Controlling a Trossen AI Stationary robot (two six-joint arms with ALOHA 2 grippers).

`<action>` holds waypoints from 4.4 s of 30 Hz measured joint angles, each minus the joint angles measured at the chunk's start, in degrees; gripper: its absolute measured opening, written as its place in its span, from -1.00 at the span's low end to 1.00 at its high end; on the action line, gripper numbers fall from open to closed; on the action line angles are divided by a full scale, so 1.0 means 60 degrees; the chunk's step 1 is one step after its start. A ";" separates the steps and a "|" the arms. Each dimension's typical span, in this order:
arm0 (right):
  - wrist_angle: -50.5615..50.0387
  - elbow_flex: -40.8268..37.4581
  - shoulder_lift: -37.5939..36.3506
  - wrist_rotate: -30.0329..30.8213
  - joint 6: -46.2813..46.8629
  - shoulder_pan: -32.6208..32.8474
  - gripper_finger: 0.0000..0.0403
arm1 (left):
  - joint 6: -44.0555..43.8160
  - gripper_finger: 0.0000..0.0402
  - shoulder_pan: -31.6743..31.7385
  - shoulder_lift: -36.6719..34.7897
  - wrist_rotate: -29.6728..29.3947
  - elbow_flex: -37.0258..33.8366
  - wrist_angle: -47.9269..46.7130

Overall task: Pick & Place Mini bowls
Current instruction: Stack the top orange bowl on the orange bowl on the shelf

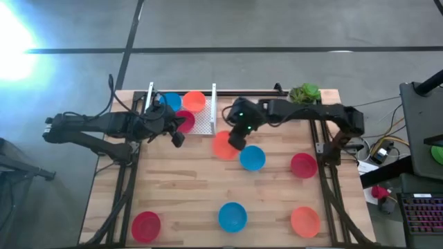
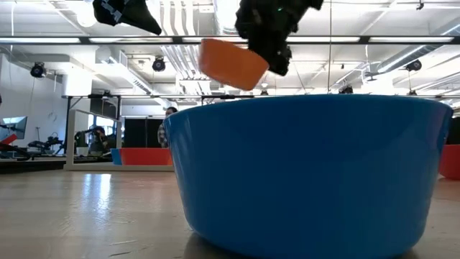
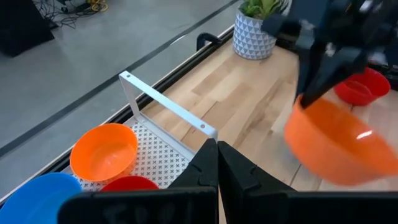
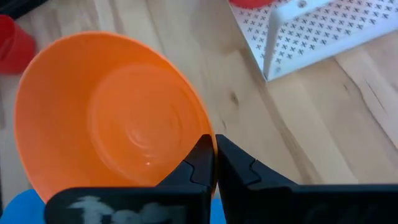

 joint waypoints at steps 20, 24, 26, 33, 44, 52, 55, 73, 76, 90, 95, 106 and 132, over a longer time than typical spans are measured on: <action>-0.2320 0.4064 0.5052 -0.0004 -0.0690 0.0064 -0.96 | 0.0312 -1.00 -0.0004 -0.0014 -0.0015 0.0000 0.0200; -0.2638 0.4778 0.5659 -0.0022 -0.0863 0.0082 -0.96 | 0.0350 -1.00 -0.0004 -0.0047 -0.0015 0.0000 0.0188; -0.2853 0.5065 0.5828 -0.0094 -0.0867 0.0092 -0.96 | 0.0356 -1.00 -0.0003 -0.0067 -0.0018 0.0000 0.0189; -0.3285 0.5395 0.6103 -0.0347 -0.0868 0.0108 -0.96 | 0.0538 -1.00 -0.0004 -0.0119 -0.0017 0.0000 0.0182; -0.3251 0.5351 0.6045 -0.0339 -0.0868 0.0187 -0.88 | 0.0550 -1.00 -0.0004 -0.0199 -0.0015 0.0000 0.0171; -0.3243 0.5351 0.6045 -0.0321 -0.0949 0.0257 -0.55 | 0.0579 -1.00 -0.0004 -0.0200 -0.0014 0.0000 0.0171; -0.3317 0.5432 0.6008 -0.0320 -0.0960 0.0252 -0.46 | 0.0579 -1.00 -0.0004 -0.0204 -0.0014 0.0000 0.0167; -0.4806 0.5896 0.2948 -0.0197 -0.1883 0.0250 -0.45 | 0.0410 -1.00 -0.0004 0.0025 0.1107 -0.0058 -0.0372; -0.4752 0.5890 0.2256 -0.0194 -0.2190 0.0250 -0.47 | 0.0541 -1.00 -0.0005 0.0319 0.1500 -0.0058 -0.0370; -0.4524 0.5825 0.0488 -0.0214 -0.3109 0.0688 -0.57 | 0.1178 -1.00 -0.0006 0.2146 0.3260 -0.0073 -0.0202; -0.4518 0.5821 0.0157 -0.0227 -0.3225 0.0958 -0.60 | 0.1591 -1.00 -0.0007 0.2653 0.4373 -0.0073 0.0483; -0.4512 0.5810 -0.0104 -0.0234 -0.3326 0.1124 -0.61 | 0.2743 -0.76 0.0000 0.3322 0.4434 -0.0073 0.0787; -0.4515 0.5810 -0.0100 -0.0234 -0.3692 0.1125 -0.64 | -0.2032 -0.47 0.0857 0.5785 0.4313 -0.0073 0.0814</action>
